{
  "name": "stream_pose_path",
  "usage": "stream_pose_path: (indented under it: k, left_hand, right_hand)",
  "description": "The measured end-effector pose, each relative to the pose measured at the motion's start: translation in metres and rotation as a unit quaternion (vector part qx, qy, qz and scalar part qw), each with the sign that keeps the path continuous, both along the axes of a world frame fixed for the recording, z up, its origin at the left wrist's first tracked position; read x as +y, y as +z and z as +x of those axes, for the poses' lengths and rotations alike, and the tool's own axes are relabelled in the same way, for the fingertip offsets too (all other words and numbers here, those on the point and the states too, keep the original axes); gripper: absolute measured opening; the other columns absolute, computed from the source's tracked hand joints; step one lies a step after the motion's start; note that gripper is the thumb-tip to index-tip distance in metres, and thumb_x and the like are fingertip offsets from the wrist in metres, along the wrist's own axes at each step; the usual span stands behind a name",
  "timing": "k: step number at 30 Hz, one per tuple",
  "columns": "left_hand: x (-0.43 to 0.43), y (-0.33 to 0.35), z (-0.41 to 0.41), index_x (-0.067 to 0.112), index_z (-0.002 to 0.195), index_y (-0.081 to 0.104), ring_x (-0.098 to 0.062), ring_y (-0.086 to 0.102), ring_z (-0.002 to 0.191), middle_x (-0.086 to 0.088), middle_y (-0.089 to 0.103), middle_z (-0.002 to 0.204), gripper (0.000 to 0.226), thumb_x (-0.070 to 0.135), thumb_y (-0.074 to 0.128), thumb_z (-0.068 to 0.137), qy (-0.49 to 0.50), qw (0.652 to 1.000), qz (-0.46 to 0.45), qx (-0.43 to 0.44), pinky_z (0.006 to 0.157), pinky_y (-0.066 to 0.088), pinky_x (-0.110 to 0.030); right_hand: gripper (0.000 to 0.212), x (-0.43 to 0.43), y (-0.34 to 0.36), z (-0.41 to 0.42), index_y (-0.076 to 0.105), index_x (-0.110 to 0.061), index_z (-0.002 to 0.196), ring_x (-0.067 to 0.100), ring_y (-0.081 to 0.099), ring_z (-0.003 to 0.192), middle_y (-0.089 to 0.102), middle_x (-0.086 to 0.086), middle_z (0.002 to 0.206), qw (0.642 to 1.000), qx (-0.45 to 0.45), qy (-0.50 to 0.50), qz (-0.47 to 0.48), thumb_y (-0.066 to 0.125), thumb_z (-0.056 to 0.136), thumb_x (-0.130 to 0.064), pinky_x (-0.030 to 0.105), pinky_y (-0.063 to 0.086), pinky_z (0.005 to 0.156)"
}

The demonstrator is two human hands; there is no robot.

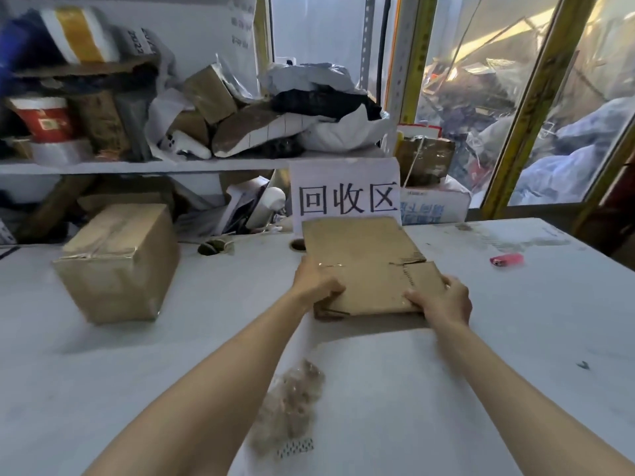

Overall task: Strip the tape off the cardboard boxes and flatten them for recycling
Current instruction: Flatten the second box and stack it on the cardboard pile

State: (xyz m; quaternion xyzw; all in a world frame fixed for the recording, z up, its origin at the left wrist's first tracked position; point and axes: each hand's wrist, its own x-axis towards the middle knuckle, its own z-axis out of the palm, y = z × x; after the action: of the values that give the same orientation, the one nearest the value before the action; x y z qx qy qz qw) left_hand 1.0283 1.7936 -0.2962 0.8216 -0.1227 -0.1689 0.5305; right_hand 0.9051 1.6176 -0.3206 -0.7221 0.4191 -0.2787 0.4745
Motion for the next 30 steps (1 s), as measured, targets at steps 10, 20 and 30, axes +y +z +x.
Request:
stream_pose_path:
  k: [10, 20, 30]
  left_hand:
    - [0.014, -0.026, -0.013, 0.009, 0.144, 0.034, -0.036, 0.030, 0.132, -0.016, 0.030, 0.140, 0.077, 0.043, 0.071, 0.086, -0.035, 0.969, 0.212, -0.118, 0.106, 0.036, -0.039]
    - [0.160, 0.050, -0.043, 0.013, 0.140, 0.048, -0.027, 0.053, 0.123, -0.010, 0.055, 0.136, 0.056, 0.019, 0.066, 0.088, -0.043, 0.926, 0.306, -0.218, 0.096, 0.047, -0.034]
    - [0.314, 0.092, -0.014, 0.008, 0.116, 0.063, -0.031, 0.057, 0.115, -0.012, 0.061, 0.123, 0.032, 0.018, 0.063, 0.086, 0.102, 0.897, 0.357, -0.241, 0.093, 0.050, -0.040]
  right_hand:
    - [0.030, 0.029, 0.006, 0.012, 0.060, -0.017, 0.119, 0.033, 0.039, 0.116, 0.049, 0.010, 0.129, 0.898, 0.243, 0.058, -0.361, 0.054, 0.091, -0.025, 0.039, 0.030, 0.103]
    - [0.045, 0.173, 0.072, 0.010, 0.052, -0.011, 0.123, 0.027, 0.041, 0.119, 0.049, 0.008, 0.122, 0.833, 0.205, 0.335, -0.389, 0.065, 0.083, -0.027, 0.036, 0.041, 0.089]
    - [0.050, 0.297, 0.105, 0.058, 0.050, -0.008, 0.124, 0.028, 0.047, 0.116, 0.051, 0.010, 0.126, 0.793, 0.146, 0.417, -0.420, 0.067, 0.084, -0.033, 0.041, 0.047, 0.090]
